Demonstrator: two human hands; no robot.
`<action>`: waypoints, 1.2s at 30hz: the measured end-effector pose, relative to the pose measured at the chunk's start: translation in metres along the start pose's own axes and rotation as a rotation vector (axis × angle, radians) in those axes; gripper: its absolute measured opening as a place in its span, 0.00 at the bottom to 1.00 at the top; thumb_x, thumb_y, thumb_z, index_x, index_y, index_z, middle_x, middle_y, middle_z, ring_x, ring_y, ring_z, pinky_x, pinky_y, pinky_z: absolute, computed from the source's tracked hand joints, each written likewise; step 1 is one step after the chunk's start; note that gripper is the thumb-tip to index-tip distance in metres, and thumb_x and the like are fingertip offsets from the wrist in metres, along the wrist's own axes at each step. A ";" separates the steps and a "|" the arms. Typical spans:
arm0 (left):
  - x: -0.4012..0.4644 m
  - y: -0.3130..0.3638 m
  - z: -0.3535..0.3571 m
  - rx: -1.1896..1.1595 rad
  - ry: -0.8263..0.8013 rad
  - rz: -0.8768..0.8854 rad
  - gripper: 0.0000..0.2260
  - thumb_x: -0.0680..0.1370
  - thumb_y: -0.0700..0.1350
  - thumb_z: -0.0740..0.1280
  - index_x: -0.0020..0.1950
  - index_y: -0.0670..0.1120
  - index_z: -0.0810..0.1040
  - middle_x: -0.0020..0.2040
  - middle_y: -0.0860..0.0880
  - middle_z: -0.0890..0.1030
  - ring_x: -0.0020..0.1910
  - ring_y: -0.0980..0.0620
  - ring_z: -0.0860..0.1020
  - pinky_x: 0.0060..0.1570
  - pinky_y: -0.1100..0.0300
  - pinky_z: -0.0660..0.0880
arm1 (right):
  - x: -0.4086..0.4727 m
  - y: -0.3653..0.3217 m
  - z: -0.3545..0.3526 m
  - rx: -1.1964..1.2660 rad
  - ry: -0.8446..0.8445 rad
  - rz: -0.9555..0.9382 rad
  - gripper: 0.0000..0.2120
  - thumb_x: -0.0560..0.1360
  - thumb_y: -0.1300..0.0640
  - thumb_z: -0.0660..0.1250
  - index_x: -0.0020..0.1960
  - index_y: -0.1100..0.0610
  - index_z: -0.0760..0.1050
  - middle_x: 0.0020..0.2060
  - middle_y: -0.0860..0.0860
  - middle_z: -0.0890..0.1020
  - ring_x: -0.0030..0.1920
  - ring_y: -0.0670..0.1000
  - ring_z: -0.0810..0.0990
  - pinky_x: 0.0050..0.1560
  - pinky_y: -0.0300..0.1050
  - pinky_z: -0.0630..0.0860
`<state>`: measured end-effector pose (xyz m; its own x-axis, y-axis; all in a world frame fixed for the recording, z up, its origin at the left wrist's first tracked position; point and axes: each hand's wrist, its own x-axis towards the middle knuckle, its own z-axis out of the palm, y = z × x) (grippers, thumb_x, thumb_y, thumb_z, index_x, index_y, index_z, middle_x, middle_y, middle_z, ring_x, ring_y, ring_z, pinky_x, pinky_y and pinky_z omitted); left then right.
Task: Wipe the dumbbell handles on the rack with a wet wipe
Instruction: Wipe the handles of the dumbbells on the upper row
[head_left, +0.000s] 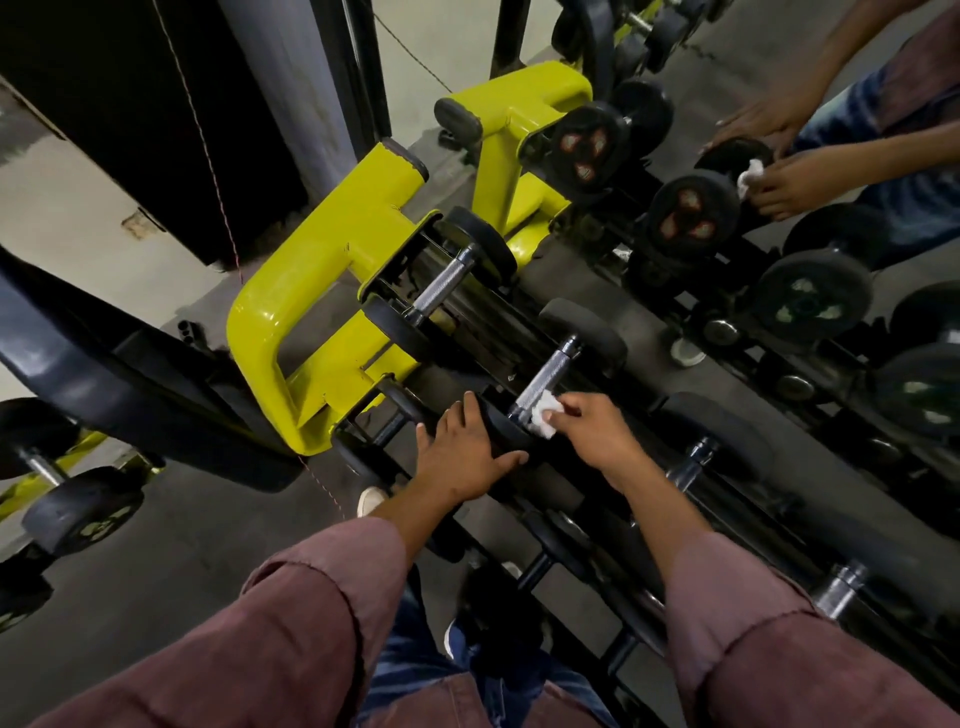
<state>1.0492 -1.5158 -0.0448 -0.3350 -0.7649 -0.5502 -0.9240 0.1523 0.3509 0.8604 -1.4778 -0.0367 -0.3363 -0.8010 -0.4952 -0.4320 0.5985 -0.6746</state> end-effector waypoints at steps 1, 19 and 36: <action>-0.001 -0.004 0.001 -0.013 0.011 0.009 0.51 0.74 0.72 0.64 0.83 0.45 0.44 0.82 0.42 0.54 0.81 0.43 0.55 0.77 0.36 0.50 | 0.001 -0.002 -0.002 0.104 -0.001 0.013 0.14 0.75 0.52 0.71 0.33 0.56 0.75 0.27 0.45 0.77 0.31 0.44 0.73 0.37 0.45 0.69; 0.060 -0.089 -0.109 -0.075 0.284 -0.063 0.44 0.77 0.64 0.69 0.82 0.42 0.52 0.83 0.43 0.53 0.82 0.43 0.52 0.78 0.39 0.51 | 0.050 -0.139 0.035 0.743 -0.060 0.054 0.09 0.80 0.65 0.62 0.58 0.64 0.77 0.53 0.61 0.83 0.52 0.56 0.84 0.50 0.52 0.83; 0.113 -0.098 -0.140 -0.095 -0.112 -0.090 0.51 0.79 0.66 0.64 0.81 0.40 0.35 0.83 0.41 0.39 0.82 0.42 0.45 0.78 0.36 0.43 | 0.126 -0.183 0.106 -0.105 0.115 -0.305 0.09 0.75 0.67 0.69 0.48 0.55 0.84 0.50 0.49 0.81 0.47 0.39 0.79 0.51 0.23 0.69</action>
<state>1.1272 -1.7047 -0.0356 -0.2755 -0.6973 -0.6617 -0.9311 0.0224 0.3641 0.9852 -1.6893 -0.0337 -0.2677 -0.9401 -0.2108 -0.6087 0.3347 -0.7193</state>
